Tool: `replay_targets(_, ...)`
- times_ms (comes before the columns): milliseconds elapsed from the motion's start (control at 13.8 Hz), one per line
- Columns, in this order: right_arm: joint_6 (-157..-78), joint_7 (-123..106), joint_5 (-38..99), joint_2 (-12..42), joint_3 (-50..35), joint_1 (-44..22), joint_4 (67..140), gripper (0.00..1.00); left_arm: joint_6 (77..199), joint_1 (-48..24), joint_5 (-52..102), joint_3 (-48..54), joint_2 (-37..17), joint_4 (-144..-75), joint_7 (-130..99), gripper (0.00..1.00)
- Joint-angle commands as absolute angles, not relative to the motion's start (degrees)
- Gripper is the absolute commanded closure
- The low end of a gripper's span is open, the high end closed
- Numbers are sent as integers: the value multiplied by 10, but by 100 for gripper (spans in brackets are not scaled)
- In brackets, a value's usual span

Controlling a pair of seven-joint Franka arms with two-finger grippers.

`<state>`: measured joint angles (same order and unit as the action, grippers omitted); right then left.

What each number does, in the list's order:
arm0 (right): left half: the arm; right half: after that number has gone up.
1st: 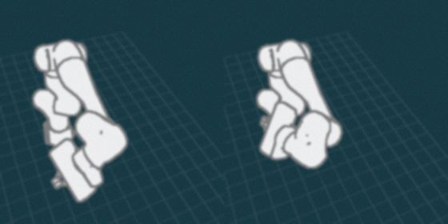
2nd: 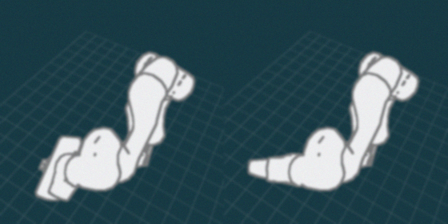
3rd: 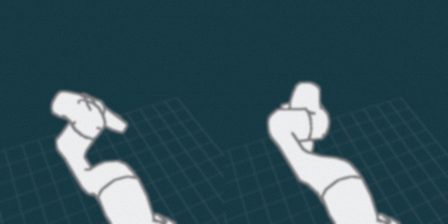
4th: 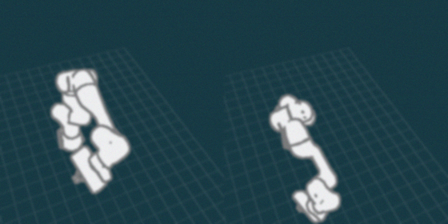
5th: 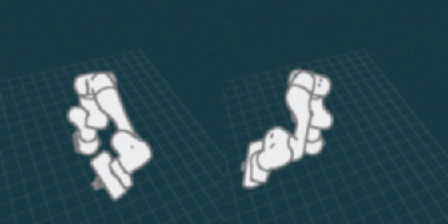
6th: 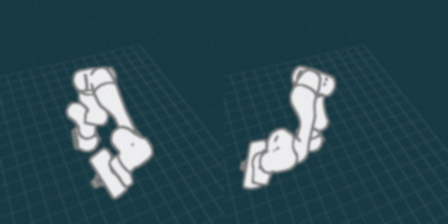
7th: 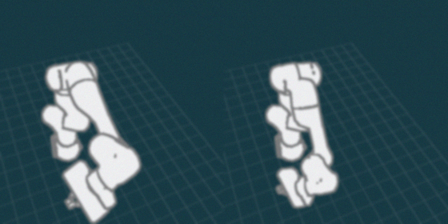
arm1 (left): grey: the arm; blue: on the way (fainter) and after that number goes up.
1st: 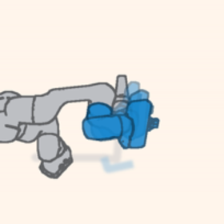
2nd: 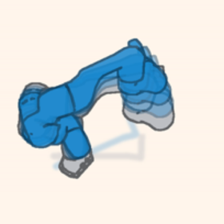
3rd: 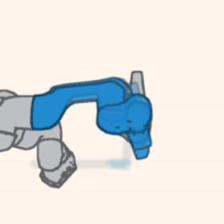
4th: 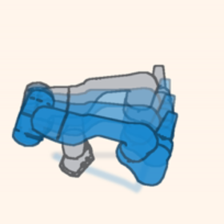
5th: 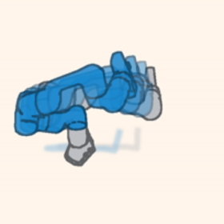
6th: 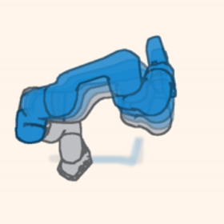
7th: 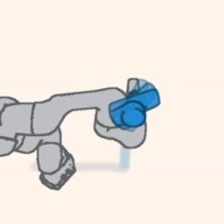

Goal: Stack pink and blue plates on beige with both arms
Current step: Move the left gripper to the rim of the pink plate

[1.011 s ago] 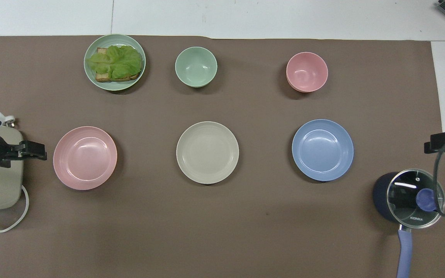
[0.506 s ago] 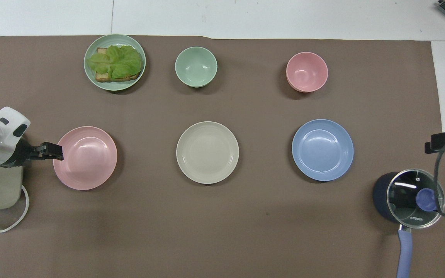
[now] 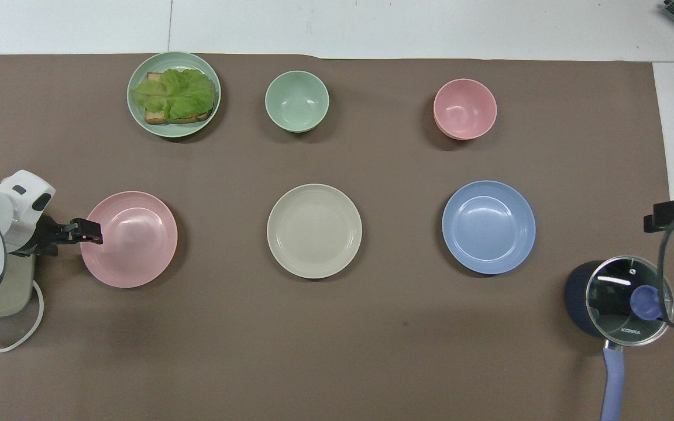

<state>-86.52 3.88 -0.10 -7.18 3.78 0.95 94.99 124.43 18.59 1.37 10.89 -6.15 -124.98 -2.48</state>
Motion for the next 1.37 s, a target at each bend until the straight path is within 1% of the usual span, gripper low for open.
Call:
replay_targets(0,-874,22,-8,-84,38,13,965,0,1264,195,4,113,-58,-1271,-25,0)
replay_targets(72,-874,22,-8,-84,39,13,965,0,1273,195,4,113,-60,-1275,-25,0)
replay_targets(144,-874,22,-8,-84,38,13,965,0,1275,195,4,113,-62,-1277,-25,4)
replay_targets(217,-873,22,-8,-84,39,13,965,0,1275,193,4,113,-62,-1277,-26,17)
replay_targets(289,-873,22,-8,-84,39,13,965,0,1274,193,4,113,-61,-1278,-26,36)
replay_targets(506,-874,22,-8,-84,39,13,965,0,1273,193,4,113,-61,-1278,-25,80)
replay_targets(578,-874,22,-8,-84,39,13,965,0,1273,193,4,113,-61,-1278,-25,90)
replay_targets(650,-873,22,-8,-84,39,13,965,0,1273,193,4,113,-61,-1278,-25,95)
replay_targets(795,-874,22,-8,-84,39,13,965,0,1271,192,4,113,-61,-1278,-25,100)
replay_targets(1011,-873,23,-8,-84,39,13,965,0,1259,187,4,113,-60,-1275,-27,100)
replay_targets(1300,-874,24,-8,-84,39,13,965,0,1197,181,4,114,-49,-1253,-29,100)
